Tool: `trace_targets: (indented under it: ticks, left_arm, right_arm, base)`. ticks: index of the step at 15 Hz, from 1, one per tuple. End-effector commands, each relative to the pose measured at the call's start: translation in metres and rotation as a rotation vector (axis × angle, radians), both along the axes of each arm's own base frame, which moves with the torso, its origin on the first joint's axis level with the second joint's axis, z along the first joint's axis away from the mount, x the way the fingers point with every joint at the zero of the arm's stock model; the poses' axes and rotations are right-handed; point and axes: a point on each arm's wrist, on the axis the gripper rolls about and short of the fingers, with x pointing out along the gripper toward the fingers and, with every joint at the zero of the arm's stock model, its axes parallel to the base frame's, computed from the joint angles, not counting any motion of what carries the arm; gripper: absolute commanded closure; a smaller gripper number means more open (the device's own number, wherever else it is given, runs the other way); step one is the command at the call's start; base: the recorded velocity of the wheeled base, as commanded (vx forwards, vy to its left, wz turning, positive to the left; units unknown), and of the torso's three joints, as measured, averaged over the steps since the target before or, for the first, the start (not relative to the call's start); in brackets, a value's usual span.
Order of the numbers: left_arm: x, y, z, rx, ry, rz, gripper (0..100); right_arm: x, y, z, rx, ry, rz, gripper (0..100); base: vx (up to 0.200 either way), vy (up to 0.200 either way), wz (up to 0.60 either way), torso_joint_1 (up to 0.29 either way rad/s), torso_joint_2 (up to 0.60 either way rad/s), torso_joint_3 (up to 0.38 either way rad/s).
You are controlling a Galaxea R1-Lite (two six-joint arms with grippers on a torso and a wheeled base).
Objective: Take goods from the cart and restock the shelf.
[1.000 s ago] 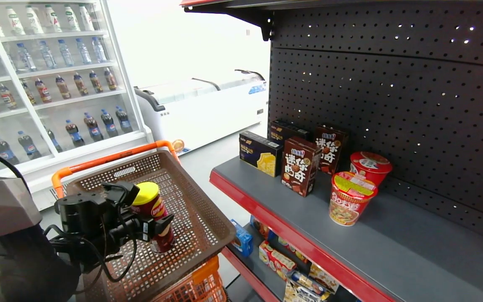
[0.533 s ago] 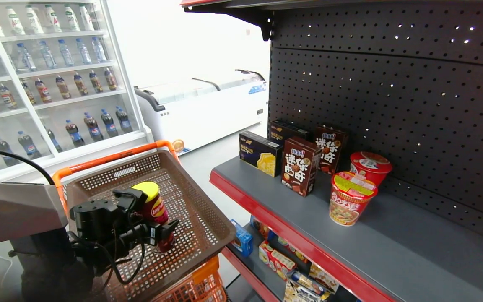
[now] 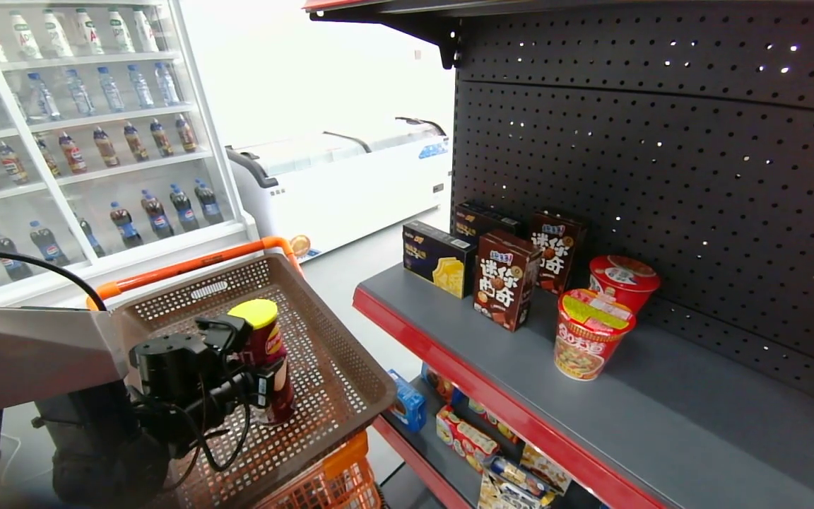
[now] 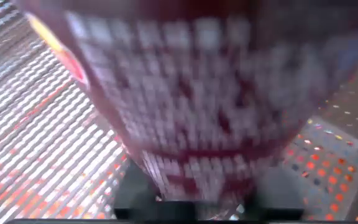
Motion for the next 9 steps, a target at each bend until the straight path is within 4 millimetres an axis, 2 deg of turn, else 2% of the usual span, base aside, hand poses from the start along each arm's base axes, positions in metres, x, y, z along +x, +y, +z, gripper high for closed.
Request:
trace_targets:
  ticks: [1, 2, 5, 6, 7, 8, 9]
  left_arm:
    - [-0.009, 0.002, 0.021, 0.006, -0.039, 0.040, 100]
    - [-0.021, 0.004, 0.050, -0.023, -0.069, 0.062, 100]
    - [-0.055, 0.006, 0.114, -0.035, -0.128, 0.064, 100]
    - [-0.061, 0.005, 0.121, -0.036, -0.135, 0.059, 100]
    - [-0.088, 0.006, 0.149, -0.039, -0.142, 0.050, 100]
    - [-0.098, 0.006, 0.154, -0.038, -0.135, 0.044, 100]
    - [-0.123, 0.006, 0.161, -0.036, -0.131, 0.039, 100]
  right_arm:
    - [0.000, 0.000, 0.000, 0.000, 0.001, 0.000, 0]
    - [0.000, 0.000, 0.000, 0.000, 0.001, 0.000, 0]
    - [0.000, 0.000, 0.000, 0.000, 0.001, 0.000, 0]
    - [0.000, 0.000, 0.000, 0.000, 0.001, 0.000, 0]
    - [0.000, 0.000, 0.000, 0.000, 0.001, 0.000, 0]
    - [0.000, 0.000, 0.000, 0.000, 0.001, 0.000, 0]
    - [0.000, 0.000, 0.000, 0.000, 0.001, 0.000, 0]
  base:
    - [0.000, 0.000, 0.00, 0.000, 0.00, 0.000]
    - [0.000, 0.000, 0.00, 0.000, 0.00, 0.000]
    - [0.000, 0.000, 0.00, 0.000, 0.00, 0.000]
    - [0.000, 0.000, 0.00, 0.000, 0.00, 0.000]
    - [0.000, 0.000, 0.00, 0.000, 0.00, 0.000]
    - [0.000, 0.000, 0.00, 0.000, 0.00, 0.000]
    - [0.000, 0.000, 0.00, 0.000, 0.00, 0.000]
